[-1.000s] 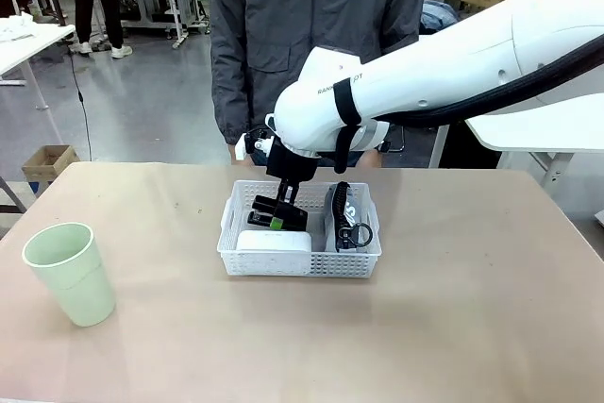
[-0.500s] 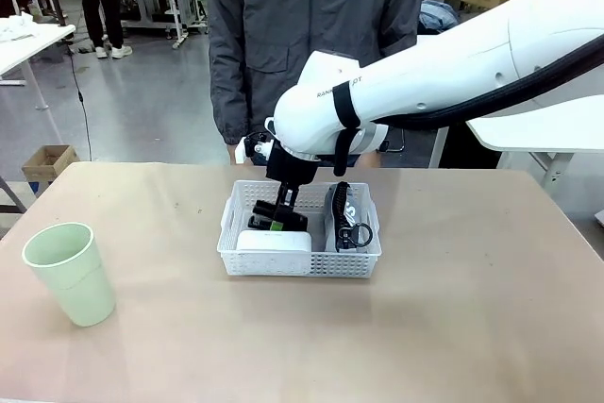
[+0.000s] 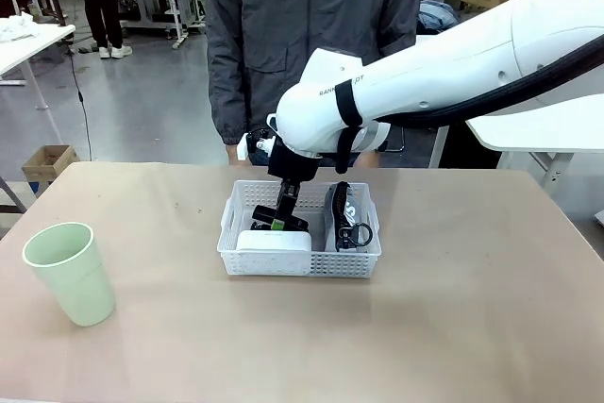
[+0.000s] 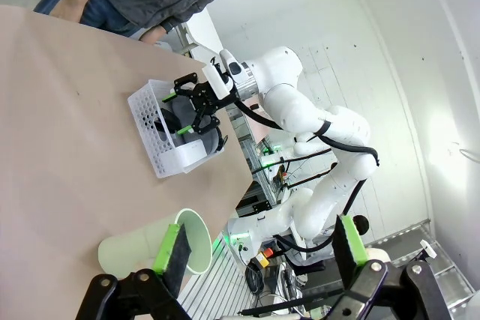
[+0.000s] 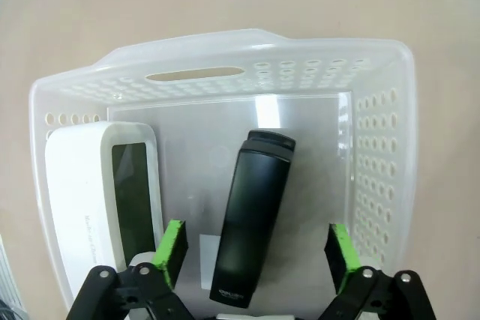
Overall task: Efficiently arrange items inside the basket to fit them all.
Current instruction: Pick up the Stapler and place it inside the Organizing basket.
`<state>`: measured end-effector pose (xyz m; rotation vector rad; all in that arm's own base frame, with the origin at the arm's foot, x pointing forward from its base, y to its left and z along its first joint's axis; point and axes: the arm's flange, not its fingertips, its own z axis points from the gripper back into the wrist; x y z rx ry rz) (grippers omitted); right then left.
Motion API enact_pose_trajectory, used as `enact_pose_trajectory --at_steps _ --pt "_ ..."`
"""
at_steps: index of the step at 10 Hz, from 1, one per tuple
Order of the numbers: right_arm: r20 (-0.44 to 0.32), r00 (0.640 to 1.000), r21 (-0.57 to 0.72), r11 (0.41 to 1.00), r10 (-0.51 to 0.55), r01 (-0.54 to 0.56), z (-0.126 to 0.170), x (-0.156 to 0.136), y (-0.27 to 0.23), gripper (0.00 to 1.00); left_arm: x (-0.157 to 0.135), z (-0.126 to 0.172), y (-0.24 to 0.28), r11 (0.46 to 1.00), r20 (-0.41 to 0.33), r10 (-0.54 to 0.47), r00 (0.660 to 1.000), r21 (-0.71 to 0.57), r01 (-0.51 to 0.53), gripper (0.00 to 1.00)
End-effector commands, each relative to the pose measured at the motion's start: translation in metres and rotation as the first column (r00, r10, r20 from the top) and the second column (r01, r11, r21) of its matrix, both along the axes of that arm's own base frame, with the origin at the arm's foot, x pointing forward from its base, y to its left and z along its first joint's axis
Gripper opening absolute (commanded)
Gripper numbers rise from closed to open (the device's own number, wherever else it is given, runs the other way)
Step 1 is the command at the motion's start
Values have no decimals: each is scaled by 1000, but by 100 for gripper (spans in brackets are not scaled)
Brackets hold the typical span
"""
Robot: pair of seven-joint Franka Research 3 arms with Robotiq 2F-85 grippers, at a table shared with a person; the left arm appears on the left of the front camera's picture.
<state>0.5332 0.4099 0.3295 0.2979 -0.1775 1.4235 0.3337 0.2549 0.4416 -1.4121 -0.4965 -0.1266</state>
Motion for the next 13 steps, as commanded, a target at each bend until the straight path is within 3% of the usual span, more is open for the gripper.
enact_pose_trajectory --at_steps 1,3,5,6,7,8,9,11,12,13 --pt "73 997 6 1000 -22 22 16 -8 -20 100 -2 3 -2 1000 -9 10 1000 -8 -10 100" --pt "99 994 94 995 -48 38 53 -16 -60 100 -2 3 -2 1000 -9 10 1000 -8 -10 100" --pt "-93 987 236 960 -132 151 95 -35 -129 100 -2 3 -2 1000 -9 10 1000 -8 -10 100" --pt "-167 956 331 900 -240 284 113 -48 -170 100 -2 3 -2 1000 -9 10 1000 -8 -10 100" --pt "-174 930 448 815 -325 369 129 -66 -212 100 -2 3 -2 1000 -9 10 1000 -8 -10 100" --pt "-207 880 530 707 -426 467 138 -82 -256 100 -2 3 -2 1000 -9 10 1000 -8 -10 100" --pt "-339 821 626 542 -459 561 145 -99 -302 100 -2 3 -2 1000 -9 10 1000 -8 -10 100" --pt "-671 699 647 265 -247 715 139 -122 -383 100 -2 3 -2 1000 -9 10 1000 -8 -10 100" --pt "-798 516 527 55 -312 848 122 -134 -434 100 -2 3 -2 1000 -9 10 1000 -8 -10 100" --pt "-851 478 510 -121 -216 852 93 -157 -488 100 -2 3 -2 1000 -9 10 1000 -8 -10 100"
